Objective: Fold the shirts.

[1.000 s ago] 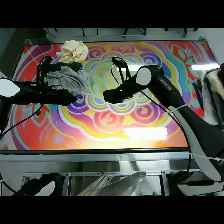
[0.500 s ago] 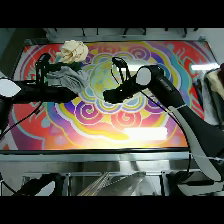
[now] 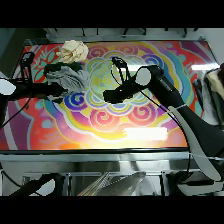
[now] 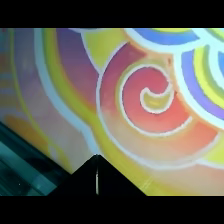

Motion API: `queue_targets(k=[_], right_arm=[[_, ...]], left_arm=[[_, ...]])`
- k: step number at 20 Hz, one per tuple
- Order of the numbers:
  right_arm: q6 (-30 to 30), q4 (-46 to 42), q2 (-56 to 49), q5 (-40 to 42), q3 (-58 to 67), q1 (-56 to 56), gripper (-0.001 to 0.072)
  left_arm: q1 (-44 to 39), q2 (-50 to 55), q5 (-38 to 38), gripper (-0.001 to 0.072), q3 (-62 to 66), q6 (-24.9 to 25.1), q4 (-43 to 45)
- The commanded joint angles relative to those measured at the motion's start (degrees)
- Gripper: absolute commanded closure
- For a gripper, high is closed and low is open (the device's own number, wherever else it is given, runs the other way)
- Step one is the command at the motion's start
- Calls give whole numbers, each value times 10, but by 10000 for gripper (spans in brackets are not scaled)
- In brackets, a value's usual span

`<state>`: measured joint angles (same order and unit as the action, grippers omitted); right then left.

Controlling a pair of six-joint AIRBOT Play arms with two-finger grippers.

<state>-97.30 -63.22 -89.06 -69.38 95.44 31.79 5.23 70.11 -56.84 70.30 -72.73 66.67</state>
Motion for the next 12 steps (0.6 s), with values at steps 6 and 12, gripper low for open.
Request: queue_targets(k=[6, 12], right_arm=[[0, 59, -10, 9, 0, 1, 693], [0, 63, -15, -7, -2, 2, 692]], left_arm=[[150, 292, 17, 102, 143, 110, -180], [127, 466, -46, 102, 319, 138, -214]])
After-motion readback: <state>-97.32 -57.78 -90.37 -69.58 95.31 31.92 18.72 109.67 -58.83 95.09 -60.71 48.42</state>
